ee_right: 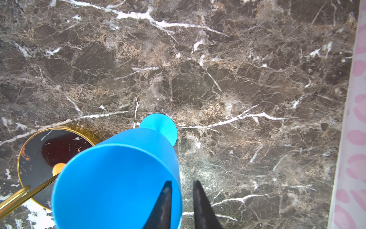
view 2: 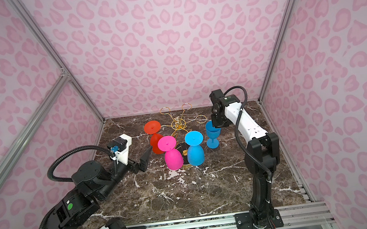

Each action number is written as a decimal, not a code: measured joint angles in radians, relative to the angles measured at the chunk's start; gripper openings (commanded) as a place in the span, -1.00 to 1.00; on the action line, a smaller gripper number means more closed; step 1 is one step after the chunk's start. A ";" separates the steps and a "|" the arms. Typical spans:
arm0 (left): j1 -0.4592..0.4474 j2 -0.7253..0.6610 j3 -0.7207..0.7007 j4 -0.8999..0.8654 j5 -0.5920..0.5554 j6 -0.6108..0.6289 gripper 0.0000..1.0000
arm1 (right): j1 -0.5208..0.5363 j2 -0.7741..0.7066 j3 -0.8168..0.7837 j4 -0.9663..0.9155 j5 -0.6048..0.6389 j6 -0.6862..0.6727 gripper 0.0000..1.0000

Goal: Take the wine glass off the wine glass rack
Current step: Place the wine glass at the top-center of the table.

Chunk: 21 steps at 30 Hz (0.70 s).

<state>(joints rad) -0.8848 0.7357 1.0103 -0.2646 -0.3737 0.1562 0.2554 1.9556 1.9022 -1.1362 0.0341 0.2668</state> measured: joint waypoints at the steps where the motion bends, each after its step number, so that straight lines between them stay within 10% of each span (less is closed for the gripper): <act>1: 0.000 0.000 0.000 0.000 0.000 0.000 0.95 | 0.000 -0.001 0.002 0.000 0.000 0.000 -0.46; 21: 0.000 0.009 0.010 0.000 -0.039 -0.013 0.95 | 0.000 -0.072 0.202 -0.103 0.027 -0.016 -0.39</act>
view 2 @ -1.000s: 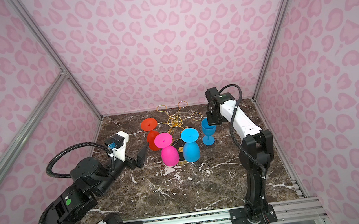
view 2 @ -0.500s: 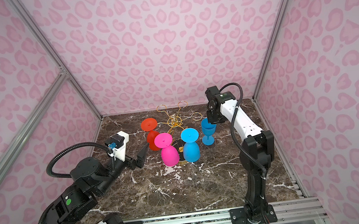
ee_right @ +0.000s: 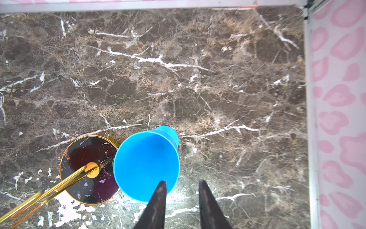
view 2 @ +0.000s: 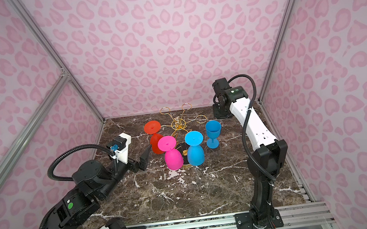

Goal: Take the wine glass off the wine glass rack
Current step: Place the wine glass at the top-center of the table, then pick up the wine glass from the wine glass rack.

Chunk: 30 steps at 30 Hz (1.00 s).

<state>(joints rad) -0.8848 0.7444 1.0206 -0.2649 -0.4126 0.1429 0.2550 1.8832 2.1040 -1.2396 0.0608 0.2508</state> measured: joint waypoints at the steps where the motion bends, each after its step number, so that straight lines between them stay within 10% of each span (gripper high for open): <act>1: 0.000 -0.001 0.002 0.000 -0.002 -0.003 0.95 | 0.000 -0.010 0.006 -0.006 0.006 -0.001 -0.39; 9: 0.000 -0.002 0.030 0.001 -0.003 -0.037 0.95 | -0.028 -0.249 -0.066 0.008 -0.011 0.001 -0.44; 30: 0.000 0.076 0.074 0.005 0.075 -0.085 0.95 | -0.079 -0.859 -0.929 0.694 -0.679 0.531 -0.55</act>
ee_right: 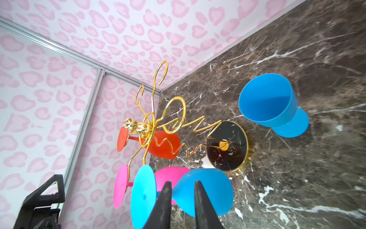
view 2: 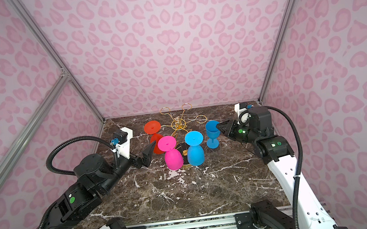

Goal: Take the wine glass off the wine glass rack
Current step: Pick up the wine glass from the wine glass rack.

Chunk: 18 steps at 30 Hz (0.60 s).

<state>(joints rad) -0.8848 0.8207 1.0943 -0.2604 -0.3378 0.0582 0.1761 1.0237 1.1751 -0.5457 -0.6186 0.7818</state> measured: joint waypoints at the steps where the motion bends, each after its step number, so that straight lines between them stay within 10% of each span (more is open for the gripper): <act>1: 0.000 0.000 0.000 0.000 0.000 -0.005 0.95 | 0.012 -0.003 -0.016 0.017 -0.004 0.017 -0.55; 18: 0.000 -0.019 -0.004 0.000 -0.003 -0.031 0.95 | 0.163 -0.020 -0.154 0.216 -0.037 0.222 -0.58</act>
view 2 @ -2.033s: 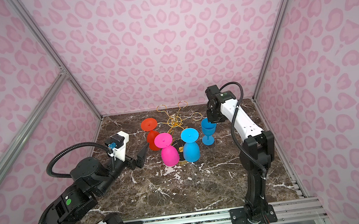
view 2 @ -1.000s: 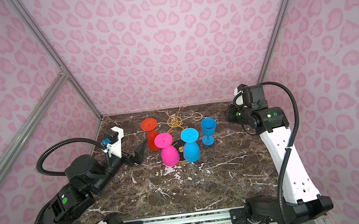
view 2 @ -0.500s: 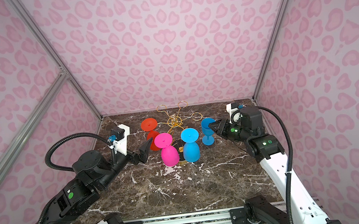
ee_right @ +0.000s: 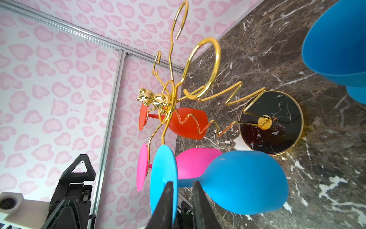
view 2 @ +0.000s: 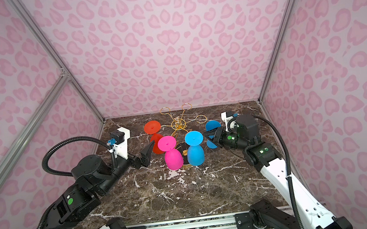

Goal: Take the wine glass off the wine glass rack
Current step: Pick up the wine glass from the wine glass rack.

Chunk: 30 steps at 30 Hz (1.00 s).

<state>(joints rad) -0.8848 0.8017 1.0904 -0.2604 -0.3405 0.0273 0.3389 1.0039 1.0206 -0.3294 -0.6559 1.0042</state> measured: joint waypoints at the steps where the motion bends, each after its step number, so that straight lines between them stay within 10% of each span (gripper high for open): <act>1: 0.000 -0.002 -0.001 0.000 0.000 0.000 0.95 | 0.002 -0.003 -0.002 0.004 0.000 0.001 -0.58; 30: 0.000 -0.017 -0.016 0.000 -0.001 -0.011 0.95 | 0.045 -0.007 -0.020 0.039 0.001 0.050 -0.86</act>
<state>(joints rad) -0.8848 0.7849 1.0748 -0.2607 -0.3416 0.0162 0.3840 0.9966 1.0004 -0.2901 -0.6552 1.0542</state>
